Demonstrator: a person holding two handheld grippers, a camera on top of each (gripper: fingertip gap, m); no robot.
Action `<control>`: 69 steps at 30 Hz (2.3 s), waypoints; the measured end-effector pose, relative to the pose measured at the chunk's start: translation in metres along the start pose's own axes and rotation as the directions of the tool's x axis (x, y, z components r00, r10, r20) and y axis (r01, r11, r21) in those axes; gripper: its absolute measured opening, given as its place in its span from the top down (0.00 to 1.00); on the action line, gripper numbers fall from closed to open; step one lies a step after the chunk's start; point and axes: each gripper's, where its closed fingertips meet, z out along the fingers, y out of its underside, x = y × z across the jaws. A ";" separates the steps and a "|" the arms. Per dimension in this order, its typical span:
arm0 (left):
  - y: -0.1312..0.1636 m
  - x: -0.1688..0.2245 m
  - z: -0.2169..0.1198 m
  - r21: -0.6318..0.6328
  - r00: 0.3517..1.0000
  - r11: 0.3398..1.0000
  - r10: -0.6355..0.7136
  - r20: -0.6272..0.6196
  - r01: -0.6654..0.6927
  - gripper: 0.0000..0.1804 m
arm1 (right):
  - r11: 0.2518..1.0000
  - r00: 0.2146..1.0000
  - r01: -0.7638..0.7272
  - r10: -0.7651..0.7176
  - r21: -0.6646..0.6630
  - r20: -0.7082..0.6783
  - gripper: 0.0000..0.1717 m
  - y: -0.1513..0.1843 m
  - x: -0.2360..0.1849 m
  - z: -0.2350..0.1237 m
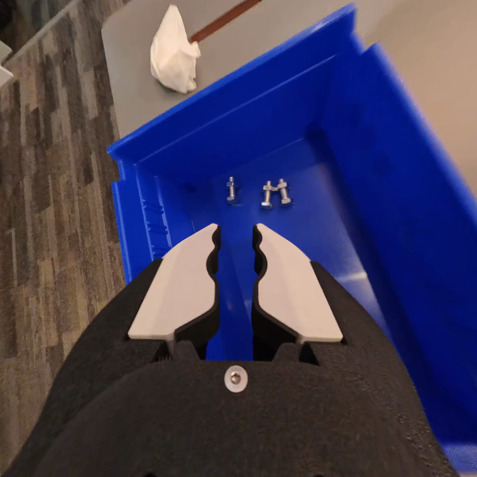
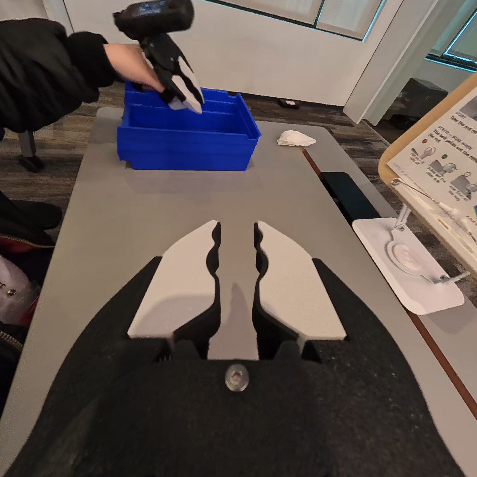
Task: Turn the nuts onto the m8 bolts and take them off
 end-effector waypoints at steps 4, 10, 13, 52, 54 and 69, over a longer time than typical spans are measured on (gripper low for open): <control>0.011 0.000 0.050 -0.129 0.996 0.990 -0.069 -0.055 0.062 0.85 | 1.000 1.000 -0.005 0.005 0.008 0.013 0.87 0.005 0.007 0.015; 0.013 0.000 0.086 -0.190 0.984 0.972 -0.157 -0.089 0.138 0.84 | 1.000 0.999 -0.008 0.007 0.004 0.048 0.87 0.014 0.017 0.030; 0.016 -0.007 0.094 -0.199 0.986 0.971 -0.150 -0.072 0.133 0.84 | 1.000 0.998 0.002 -0.001 -0.017 0.064 0.87 0.020 0.020 0.034; -0.247 0.305 -0.198 0.781 0.769 0.607 0.427 -0.476 0.147 0.96 | 0.833 0.964 -0.152 0.005 0.533 0.267 0.87 -0.102 0.000 -0.014; -0.249 0.316 -0.202 0.780 0.748 0.605 0.441 -0.497 0.162 0.96 | 0.820 0.957 -0.175 0.011 0.546 0.290 0.88 -0.104 0.000 -0.024; -0.261 0.353 -0.214 0.792 0.703 0.582 0.485 -0.520 0.185 0.96 | 0.819 0.927 -0.191 -0.031 0.541 0.373 0.94 -0.100 -0.011 -0.046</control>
